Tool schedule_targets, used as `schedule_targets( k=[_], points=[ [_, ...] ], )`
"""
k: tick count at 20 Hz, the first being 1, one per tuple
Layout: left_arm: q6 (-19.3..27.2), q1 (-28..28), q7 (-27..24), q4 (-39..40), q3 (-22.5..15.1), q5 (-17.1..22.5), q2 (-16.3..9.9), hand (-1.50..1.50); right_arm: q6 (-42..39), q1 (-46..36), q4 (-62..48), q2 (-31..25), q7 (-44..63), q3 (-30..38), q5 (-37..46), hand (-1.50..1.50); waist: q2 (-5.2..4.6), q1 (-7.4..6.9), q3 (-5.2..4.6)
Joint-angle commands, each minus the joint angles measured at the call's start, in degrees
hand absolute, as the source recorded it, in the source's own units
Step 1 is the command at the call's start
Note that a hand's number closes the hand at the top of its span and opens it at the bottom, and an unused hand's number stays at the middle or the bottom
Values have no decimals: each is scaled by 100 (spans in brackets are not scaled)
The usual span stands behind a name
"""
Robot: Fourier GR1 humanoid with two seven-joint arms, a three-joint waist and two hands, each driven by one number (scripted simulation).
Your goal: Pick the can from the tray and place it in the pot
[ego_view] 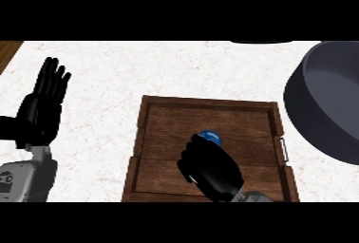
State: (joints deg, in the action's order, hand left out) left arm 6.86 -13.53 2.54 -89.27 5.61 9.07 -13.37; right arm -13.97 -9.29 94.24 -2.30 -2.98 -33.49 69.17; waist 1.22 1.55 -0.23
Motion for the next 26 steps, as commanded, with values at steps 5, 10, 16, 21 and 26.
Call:
schedule_targets(
  k=[5,10,16,21,26],
  points=[
    [-40,85,229,-212,111,61,-141,0,232,1823,2519,61,1874,-938,1003,150,-37,10,20],
    [-60,-80,-134,207,90,3,-1,0,323,1856,3795,109,2444,-683,1525,150,-87,8,17],
    [-22,-304,122,65,131,57,-25,0,311,1949,5117,-368,2373,637,1349,150,-116,-66,26],
    [-53,-70,-178,162,-69,-71,207,0,-156,1571,5458,-326,2268,2235,252,150,-138,-118,25],
    [-174,91,-27,-180,-23,44,107,0,-496,1255,4833,-546,1691,3956,-671,150,-127,-134,32]
  ],
)
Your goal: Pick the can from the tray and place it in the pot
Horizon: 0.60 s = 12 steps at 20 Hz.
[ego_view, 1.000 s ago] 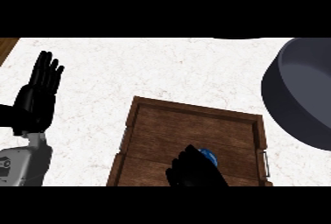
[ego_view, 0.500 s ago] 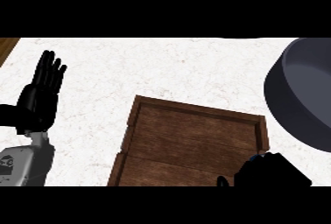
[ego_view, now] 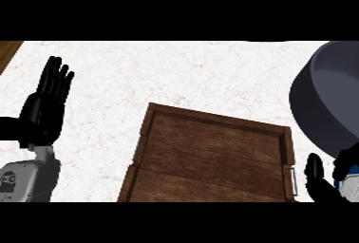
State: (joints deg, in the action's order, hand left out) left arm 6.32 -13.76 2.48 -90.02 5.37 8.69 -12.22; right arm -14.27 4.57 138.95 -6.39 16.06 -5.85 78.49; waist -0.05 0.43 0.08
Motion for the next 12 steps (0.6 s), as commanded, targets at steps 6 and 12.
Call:
schedule_targets(
  k=[6,12],
  points=[
    [-78,140,-159,40,16,-26,13,0,-279,-792,-1366,-878,-1251,3318,-2982,150,8,11,5],
    [-178,101,-30,-31,84,102,-22,0,27,-1557,-3852,-1953,-2434,4333,-3812,150,-7,-93,0]
  ],
)
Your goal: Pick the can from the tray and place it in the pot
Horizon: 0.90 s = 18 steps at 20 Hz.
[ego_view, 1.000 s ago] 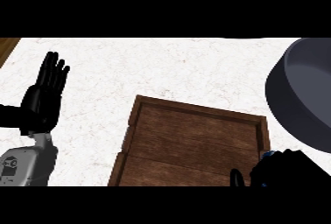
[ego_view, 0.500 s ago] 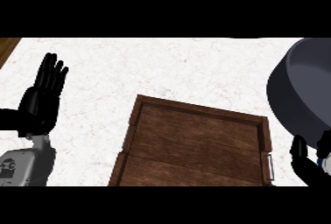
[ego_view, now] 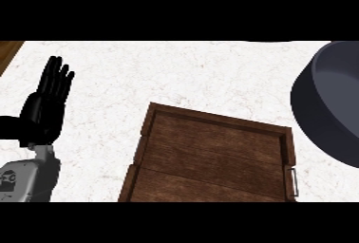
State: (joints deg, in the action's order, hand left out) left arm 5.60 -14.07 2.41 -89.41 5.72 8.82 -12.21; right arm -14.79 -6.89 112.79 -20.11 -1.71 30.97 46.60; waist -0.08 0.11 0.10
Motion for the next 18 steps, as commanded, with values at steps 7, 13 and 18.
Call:
schedule_targets(
  k=[7,13,18],
  points=[
    [-45,35,226,-272,19,-6,-16,0,1022,-1034,-3781,-1270,-1970,478,-249,150,-7,-86,-5],
    [-27,-312,97,180,33,-57,89,0,1785,-1544,-5704,-1570,-2648,223,136,150,-21,-87,-4],
    [-35,-268,36,170,-4,-129,78,0,669,-2118,-6493,-1481,-1929,41,-48,-150,-31,-124,-5]
  ],
)
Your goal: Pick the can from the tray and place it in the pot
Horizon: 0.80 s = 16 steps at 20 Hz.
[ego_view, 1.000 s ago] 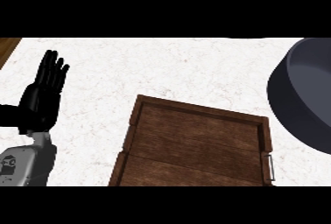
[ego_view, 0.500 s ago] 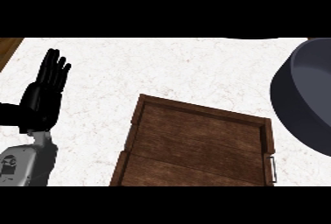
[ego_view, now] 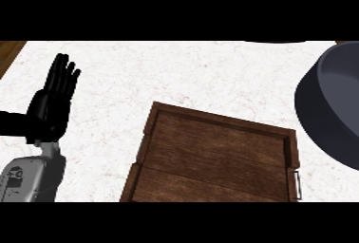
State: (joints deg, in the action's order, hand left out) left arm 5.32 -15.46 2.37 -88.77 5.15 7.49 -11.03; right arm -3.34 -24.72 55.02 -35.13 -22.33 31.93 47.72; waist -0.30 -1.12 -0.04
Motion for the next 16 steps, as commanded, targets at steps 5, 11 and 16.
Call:
schedule_targets(
  k=[5,11,16],
  points=[
    [106,-180,55,121,-71,-157,60,0,-413,-515,-1731,-162,-1026,-248,-157,-150,-16,-18,18],
    [-28,55,59,-48,69,-18,-44,0,-845,-785,-1491,-75,-1428,230,-1021,-150,33,48,8],
    [164,-12,24,56,-51,-189,137,0,-1438,-910,-1721,-264,-948,869,-1771,-150,40,130,6]
  ],
)
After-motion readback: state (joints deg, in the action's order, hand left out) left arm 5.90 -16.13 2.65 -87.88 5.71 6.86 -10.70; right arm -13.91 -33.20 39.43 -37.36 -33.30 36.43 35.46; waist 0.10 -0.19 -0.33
